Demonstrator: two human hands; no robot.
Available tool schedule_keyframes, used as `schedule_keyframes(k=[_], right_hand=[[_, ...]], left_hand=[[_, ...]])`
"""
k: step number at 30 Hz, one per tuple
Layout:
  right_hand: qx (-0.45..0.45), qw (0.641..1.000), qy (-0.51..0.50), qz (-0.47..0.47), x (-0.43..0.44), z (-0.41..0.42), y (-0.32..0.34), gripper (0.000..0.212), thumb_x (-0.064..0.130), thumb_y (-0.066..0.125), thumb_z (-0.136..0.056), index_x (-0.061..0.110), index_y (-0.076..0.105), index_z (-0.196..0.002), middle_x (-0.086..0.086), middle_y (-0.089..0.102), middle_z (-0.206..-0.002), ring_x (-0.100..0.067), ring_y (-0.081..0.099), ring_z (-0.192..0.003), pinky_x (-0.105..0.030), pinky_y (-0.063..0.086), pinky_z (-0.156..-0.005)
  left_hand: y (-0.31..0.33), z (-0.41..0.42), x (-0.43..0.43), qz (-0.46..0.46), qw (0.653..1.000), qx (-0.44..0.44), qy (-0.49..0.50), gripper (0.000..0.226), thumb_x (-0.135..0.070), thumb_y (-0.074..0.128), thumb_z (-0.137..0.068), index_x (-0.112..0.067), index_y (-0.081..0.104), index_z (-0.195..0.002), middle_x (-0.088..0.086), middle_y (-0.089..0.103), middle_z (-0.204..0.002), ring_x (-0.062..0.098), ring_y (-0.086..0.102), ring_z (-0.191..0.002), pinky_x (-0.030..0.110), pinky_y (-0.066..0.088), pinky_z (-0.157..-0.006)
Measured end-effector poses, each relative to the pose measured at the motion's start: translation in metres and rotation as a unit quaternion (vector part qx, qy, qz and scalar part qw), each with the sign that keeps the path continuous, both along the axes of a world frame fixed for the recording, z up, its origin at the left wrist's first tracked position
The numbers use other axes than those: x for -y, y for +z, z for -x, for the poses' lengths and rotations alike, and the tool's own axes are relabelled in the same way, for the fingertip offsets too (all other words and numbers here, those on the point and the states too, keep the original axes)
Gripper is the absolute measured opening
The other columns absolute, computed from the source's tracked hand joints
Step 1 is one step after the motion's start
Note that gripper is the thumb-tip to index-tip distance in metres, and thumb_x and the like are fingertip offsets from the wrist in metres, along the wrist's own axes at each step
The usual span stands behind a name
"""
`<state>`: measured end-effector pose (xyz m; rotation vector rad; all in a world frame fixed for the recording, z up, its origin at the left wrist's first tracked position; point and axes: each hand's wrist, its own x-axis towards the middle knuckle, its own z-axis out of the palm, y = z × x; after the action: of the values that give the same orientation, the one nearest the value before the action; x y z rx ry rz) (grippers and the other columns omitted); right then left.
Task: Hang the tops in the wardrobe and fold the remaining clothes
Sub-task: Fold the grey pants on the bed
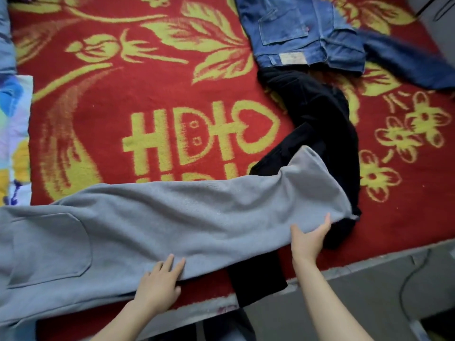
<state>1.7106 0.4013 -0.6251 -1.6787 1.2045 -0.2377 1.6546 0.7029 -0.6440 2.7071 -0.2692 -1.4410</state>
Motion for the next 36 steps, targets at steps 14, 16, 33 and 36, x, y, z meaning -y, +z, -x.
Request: schedule_keyframes(k=[14,16,33,36], right_hand=[[-0.006,0.903,-0.186,-0.388,0.019,-0.022,-0.017,0.021,0.022,0.074,-0.078,0.012,0.064,-0.094,-0.005,0.069,-0.098,-0.022,0.066,-0.086,-0.039,0.054,-0.076],[-0.015,0.885,-0.174,-0.432,0.024,-0.022,-0.017,0.021,0.023,0.071,-0.081,0.011,0.065,-0.098,-0.008,0.071,-0.097,-0.025,0.066,-0.090,-0.040,0.053,-0.074],[0.104,0.868,-0.201,-0.443,0.080,-0.037,0.033,0.038,0.003,0.050,-0.091,0.012,0.054,-0.128,-0.009,0.062,-0.122,-0.027,0.056,-0.115,-0.043,0.041,-0.101],[0.026,0.916,-0.184,-0.357,0.093,-0.033,0.020,0.034,-0.005,0.056,-0.087,0.006,0.056,-0.119,-0.013,0.057,-0.128,-0.031,0.056,-0.115,-0.045,0.046,-0.096]], left_hand=[[-0.004,0.002,0.015,-0.044,0.999,-0.024,0.012,0.069,-0.038,0.039,-0.093,-0.030,0.000,-0.150,0.004,-0.006,-0.158,0.023,0.009,-0.143,0.038,0.027,-0.107],[-0.003,-0.002,0.015,-0.046,0.998,-0.030,0.025,0.068,-0.038,0.038,-0.093,-0.029,0.003,-0.150,0.004,-0.003,-0.158,0.023,0.011,-0.142,0.036,0.029,-0.108],[0.003,-0.012,0.052,0.024,0.994,-0.003,0.103,0.065,-0.042,0.043,-0.092,-0.031,0.014,-0.149,-0.004,0.009,-0.158,0.019,0.023,-0.139,0.029,0.030,-0.107],[0.002,-0.015,0.063,0.022,0.995,-0.006,0.102,0.062,-0.042,0.041,-0.092,-0.032,0.016,-0.148,-0.002,0.009,-0.158,0.021,0.021,-0.139,0.031,0.031,-0.106]])
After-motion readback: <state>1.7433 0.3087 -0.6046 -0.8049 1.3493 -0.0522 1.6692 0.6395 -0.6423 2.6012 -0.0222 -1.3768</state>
